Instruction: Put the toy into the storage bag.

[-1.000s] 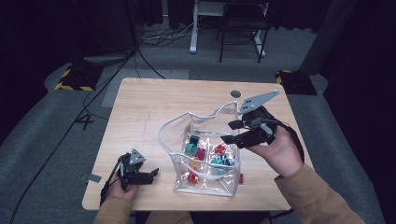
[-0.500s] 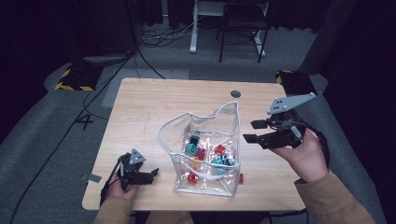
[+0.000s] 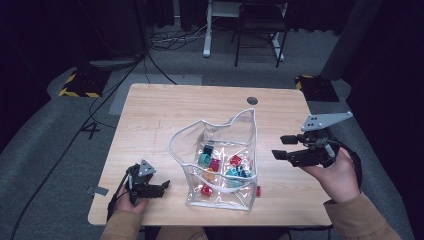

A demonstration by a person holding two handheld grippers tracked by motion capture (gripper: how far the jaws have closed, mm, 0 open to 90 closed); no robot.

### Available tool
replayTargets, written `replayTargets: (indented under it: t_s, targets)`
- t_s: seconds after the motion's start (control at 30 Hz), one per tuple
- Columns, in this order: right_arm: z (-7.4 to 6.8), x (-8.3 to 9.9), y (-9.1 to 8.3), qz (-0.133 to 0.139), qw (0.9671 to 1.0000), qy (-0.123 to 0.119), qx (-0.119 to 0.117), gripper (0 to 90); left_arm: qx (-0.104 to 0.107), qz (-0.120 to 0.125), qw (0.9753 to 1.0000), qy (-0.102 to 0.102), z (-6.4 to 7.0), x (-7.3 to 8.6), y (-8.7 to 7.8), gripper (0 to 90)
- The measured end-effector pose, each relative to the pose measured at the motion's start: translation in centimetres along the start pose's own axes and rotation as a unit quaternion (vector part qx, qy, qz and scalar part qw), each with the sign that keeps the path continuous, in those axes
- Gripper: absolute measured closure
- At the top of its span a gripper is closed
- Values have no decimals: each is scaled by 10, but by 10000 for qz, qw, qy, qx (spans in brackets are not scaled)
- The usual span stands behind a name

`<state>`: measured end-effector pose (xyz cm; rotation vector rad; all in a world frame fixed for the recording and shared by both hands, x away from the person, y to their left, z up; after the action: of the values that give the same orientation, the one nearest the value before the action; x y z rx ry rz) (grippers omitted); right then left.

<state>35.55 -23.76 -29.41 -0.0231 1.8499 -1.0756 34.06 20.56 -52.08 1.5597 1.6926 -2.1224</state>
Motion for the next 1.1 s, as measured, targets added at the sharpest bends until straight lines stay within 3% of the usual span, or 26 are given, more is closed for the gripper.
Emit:
replayTargets:
  t_s: [0.2, 1.1]
  targets:
    - [4, 17, 14, -116, 9998, -15, 150, 405, 2, 5, 10000, -4, 0, 0, 0, 155]
    - [11, 103, 97, -661, 9977, 124, 105, 407, -4, 10, 10000, -6, 0, 0, 0, 154]
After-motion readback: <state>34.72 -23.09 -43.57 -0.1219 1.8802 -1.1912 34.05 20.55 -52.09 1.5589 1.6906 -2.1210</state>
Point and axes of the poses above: each handheld gripper's, and its own axes: y roughly forward along the jaws, x roughly out of its underside, z roughly to its right, the point moved 2 cm from there along y, roughly forward along the jaws, and after that the axes turned 9 degrees about y, right-handed, at the moved point
